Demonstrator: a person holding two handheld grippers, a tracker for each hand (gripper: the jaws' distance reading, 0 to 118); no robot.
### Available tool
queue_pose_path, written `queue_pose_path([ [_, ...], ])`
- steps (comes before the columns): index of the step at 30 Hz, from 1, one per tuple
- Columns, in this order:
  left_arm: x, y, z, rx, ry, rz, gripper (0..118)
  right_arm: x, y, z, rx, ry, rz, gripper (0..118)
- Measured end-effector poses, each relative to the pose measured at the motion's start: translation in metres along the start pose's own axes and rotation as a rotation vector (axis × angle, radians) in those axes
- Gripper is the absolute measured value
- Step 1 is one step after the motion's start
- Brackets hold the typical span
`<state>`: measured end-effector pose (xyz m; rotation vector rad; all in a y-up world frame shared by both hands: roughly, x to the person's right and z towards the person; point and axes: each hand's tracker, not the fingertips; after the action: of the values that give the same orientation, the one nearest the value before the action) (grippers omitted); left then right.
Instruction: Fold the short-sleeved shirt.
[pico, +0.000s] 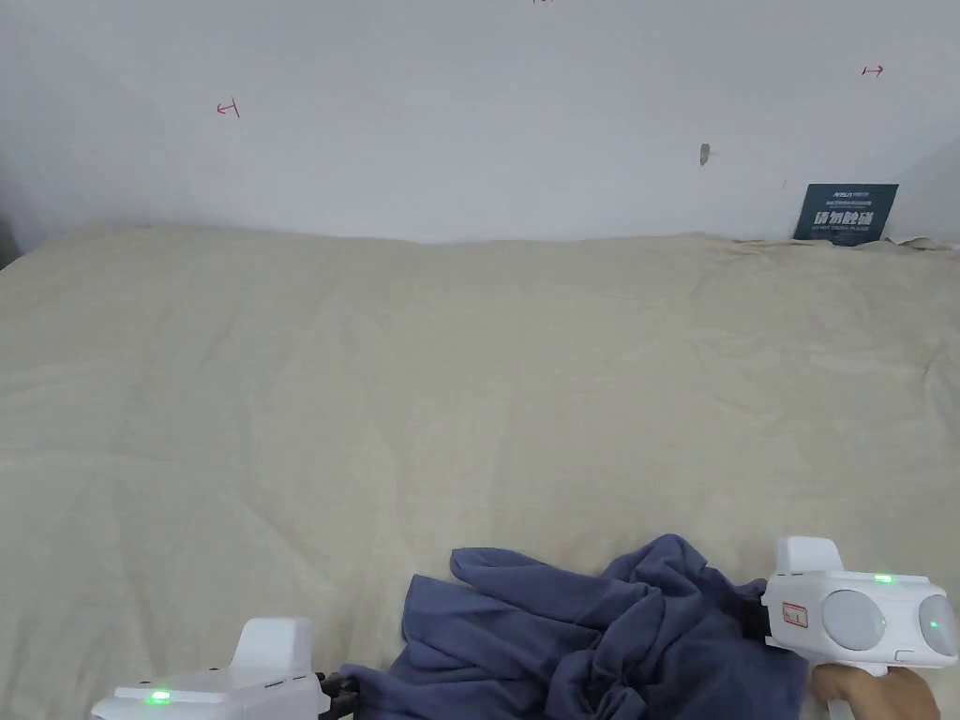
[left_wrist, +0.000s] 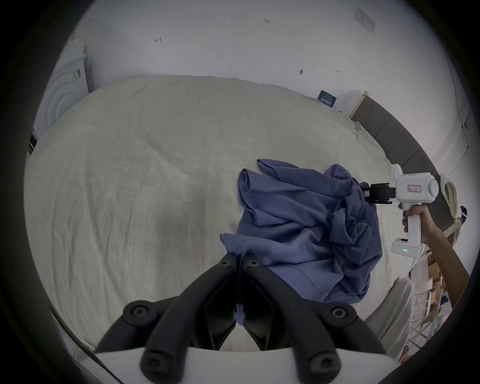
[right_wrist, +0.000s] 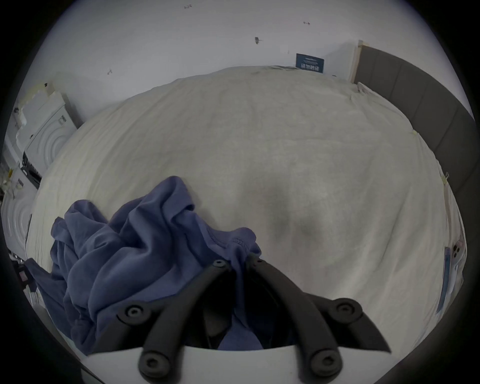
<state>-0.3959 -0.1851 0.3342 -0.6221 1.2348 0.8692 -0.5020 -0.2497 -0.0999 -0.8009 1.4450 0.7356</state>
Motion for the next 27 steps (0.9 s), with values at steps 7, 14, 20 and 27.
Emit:
queue_pose_path([
  [7,-0.004,0.005,0.010,0.050,-0.039,0.061,0,0.011,0.009,0.049,0.114,0.031,0.002,3],
  [14,-0.006,0.038,0.042,0.162,-0.093,0.093,0,0.014,0.036,0.135,0.234,0.086,-0.045,3],
  [20,-0.016,0.098,0.078,0.294,-0.097,0.100,0,0.022,0.075,0.189,0.319,0.117,-0.103,2],
  [27,-0.029,0.182,0.118,0.419,-0.039,0.104,0,0.030,0.138,0.230,0.417,0.074,-0.097,3],
])
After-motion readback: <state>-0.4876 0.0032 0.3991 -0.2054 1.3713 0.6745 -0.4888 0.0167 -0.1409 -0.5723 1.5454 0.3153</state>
